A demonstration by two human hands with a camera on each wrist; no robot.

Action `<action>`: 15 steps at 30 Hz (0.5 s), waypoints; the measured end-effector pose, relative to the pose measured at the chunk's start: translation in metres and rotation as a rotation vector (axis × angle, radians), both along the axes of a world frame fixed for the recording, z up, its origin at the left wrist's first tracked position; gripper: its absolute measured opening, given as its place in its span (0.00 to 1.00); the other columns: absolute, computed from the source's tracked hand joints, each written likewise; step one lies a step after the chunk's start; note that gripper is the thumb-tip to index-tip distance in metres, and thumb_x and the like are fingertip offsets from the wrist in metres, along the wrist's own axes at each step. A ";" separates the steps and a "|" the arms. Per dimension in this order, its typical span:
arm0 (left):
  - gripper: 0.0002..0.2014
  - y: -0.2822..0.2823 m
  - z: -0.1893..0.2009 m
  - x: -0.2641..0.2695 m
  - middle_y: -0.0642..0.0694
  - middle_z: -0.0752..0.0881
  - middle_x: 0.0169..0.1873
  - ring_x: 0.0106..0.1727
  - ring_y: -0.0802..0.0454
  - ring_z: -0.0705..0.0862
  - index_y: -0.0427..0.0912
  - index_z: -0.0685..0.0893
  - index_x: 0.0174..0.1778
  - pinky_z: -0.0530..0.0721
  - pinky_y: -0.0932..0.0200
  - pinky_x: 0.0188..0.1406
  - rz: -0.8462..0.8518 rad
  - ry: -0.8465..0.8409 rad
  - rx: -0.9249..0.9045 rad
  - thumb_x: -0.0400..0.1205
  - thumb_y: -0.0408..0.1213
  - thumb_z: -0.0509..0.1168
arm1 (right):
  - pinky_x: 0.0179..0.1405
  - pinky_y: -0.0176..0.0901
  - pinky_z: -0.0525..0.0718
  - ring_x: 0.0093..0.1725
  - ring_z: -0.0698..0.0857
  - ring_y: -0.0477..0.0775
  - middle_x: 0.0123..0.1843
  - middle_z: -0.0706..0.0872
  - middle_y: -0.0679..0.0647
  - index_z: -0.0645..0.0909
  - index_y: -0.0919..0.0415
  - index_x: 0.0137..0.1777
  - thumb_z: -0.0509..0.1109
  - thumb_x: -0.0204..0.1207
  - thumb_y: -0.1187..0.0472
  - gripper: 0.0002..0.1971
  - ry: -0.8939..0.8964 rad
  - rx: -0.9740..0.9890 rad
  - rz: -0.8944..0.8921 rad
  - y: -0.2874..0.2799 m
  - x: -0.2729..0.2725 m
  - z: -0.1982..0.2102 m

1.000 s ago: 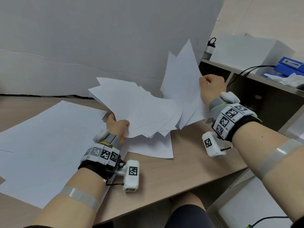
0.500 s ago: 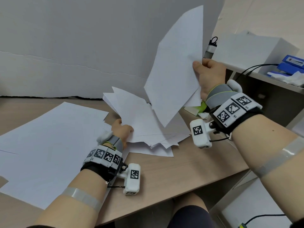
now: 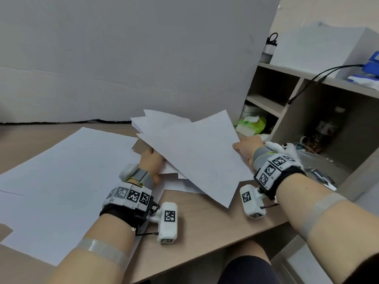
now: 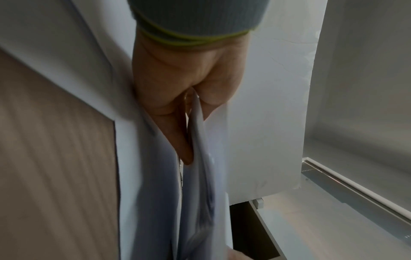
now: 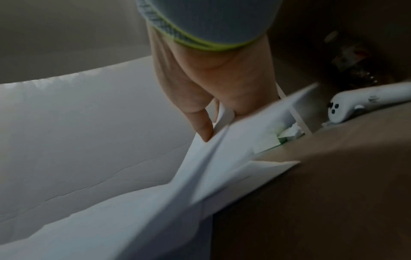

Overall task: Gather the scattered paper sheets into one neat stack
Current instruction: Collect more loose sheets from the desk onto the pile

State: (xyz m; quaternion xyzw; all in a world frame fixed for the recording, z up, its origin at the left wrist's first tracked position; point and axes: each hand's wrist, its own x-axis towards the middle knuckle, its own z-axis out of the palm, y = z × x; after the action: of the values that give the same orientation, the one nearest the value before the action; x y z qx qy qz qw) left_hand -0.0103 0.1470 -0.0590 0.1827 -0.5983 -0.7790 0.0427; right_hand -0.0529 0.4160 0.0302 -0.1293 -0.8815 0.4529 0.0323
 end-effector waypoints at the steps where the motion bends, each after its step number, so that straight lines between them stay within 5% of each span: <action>1: 0.20 0.001 0.004 0.003 0.44 0.91 0.58 0.54 0.39 0.90 0.49 0.84 0.65 0.88 0.34 0.59 -0.005 0.014 0.005 0.76 0.39 0.69 | 0.44 0.38 0.78 0.44 0.81 0.53 0.52 0.81 0.54 0.78 0.51 0.43 0.73 0.75 0.63 0.08 -0.013 0.004 -0.005 0.000 -0.004 -0.005; 4: 0.19 0.001 0.006 0.008 0.38 0.92 0.51 0.52 0.36 0.91 0.43 0.85 0.58 0.89 0.35 0.56 -0.025 0.004 0.008 0.71 0.28 0.67 | 0.41 0.38 0.78 0.46 0.80 0.55 0.53 0.81 0.55 0.78 0.54 0.52 0.71 0.78 0.64 0.07 -0.015 -0.022 0.001 -0.003 -0.013 -0.012; 6: 0.16 0.003 0.012 0.010 0.36 0.92 0.49 0.51 0.36 0.91 0.39 0.85 0.54 0.89 0.37 0.56 -0.049 -0.019 -0.001 0.72 0.24 0.68 | 0.34 0.35 0.76 0.40 0.79 0.52 0.51 0.80 0.55 0.77 0.54 0.48 0.70 0.79 0.64 0.05 -0.018 -0.020 0.014 -0.008 -0.021 -0.014; 9: 0.08 0.002 0.014 0.010 0.37 0.86 0.41 0.45 0.39 0.85 0.38 0.82 0.41 0.86 0.43 0.53 -0.047 -0.065 -0.002 0.66 0.29 0.70 | 0.28 0.35 0.72 0.32 0.76 0.47 0.40 0.78 0.50 0.74 0.51 0.38 0.70 0.78 0.63 0.10 -0.029 0.040 0.038 -0.017 -0.027 -0.015; 11: 0.06 0.001 0.017 0.011 0.36 0.80 0.39 0.45 0.39 0.81 0.39 0.80 0.35 0.84 0.41 0.50 -0.036 -0.084 0.075 0.64 0.32 0.67 | 0.29 0.34 0.73 0.32 0.78 0.54 0.36 0.79 0.54 0.76 0.55 0.35 0.69 0.77 0.65 0.10 -0.051 0.058 0.061 -0.023 -0.032 -0.020; 15: 0.23 0.005 0.022 0.019 0.31 0.87 0.51 0.47 0.34 0.88 0.35 0.81 0.64 0.89 0.32 0.47 -0.108 -0.030 0.284 0.74 0.40 0.62 | 0.32 0.43 0.79 0.36 0.81 0.59 0.38 0.84 0.61 0.84 0.63 0.43 0.68 0.76 0.66 0.04 -0.107 0.086 0.166 -0.031 -0.030 -0.027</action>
State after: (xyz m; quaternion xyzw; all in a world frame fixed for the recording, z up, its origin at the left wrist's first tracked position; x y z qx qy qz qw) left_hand 0.0086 0.1516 -0.0370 0.1660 -0.4915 -0.8542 -0.0343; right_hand -0.0830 0.3848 0.0028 -0.0782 -0.9082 0.4084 -0.0469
